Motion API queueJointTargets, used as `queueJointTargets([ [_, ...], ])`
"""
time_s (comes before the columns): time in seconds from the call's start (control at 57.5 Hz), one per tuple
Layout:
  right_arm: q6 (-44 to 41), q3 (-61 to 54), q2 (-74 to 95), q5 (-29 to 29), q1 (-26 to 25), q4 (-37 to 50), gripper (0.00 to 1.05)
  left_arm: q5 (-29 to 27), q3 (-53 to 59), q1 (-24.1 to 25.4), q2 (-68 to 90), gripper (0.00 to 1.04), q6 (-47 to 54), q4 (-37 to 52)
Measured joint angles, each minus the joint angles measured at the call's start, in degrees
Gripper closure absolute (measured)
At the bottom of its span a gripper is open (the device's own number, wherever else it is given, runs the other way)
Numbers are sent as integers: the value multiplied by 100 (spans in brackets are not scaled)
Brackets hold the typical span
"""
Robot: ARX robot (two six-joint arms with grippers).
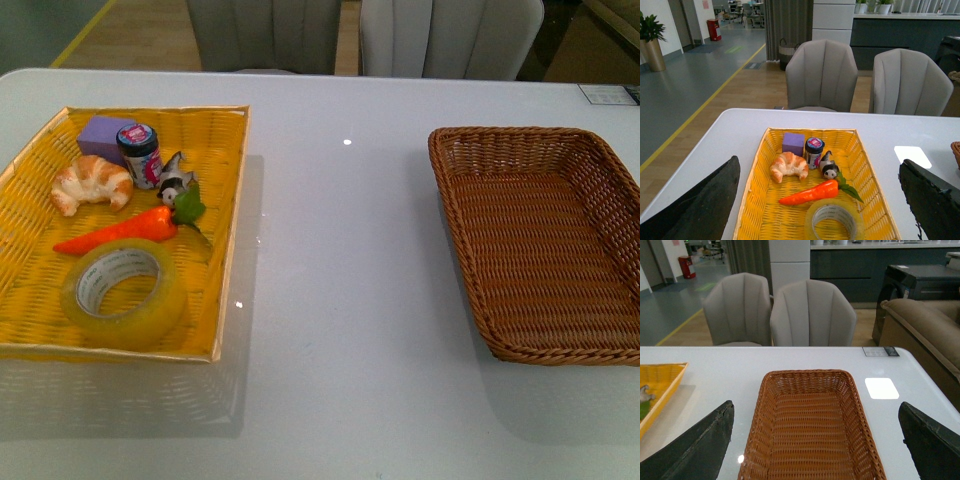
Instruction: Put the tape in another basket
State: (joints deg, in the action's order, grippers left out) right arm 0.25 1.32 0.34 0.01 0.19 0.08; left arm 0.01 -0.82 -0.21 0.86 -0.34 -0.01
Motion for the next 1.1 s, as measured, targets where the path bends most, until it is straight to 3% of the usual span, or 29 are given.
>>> queueJointTargets([
  [0.574, 0, 0, 0, 0, 0, 0, 9, 7, 0, 2, 2, 9, 2, -2],
  [0.661, 0, 0, 0, 2, 0, 0, 9, 1027, -660, 258, 979, 9, 177, -1460],
  [0.714, 0, 0, -2, -4, 0, 0, 9, 1185, -966, 271, 1768, 9, 225, -1644],
  [1.097, -2, 0, -2, -4, 0, 0, 9, 962, -2031, 208, 6863, 9, 623, 1602],
])
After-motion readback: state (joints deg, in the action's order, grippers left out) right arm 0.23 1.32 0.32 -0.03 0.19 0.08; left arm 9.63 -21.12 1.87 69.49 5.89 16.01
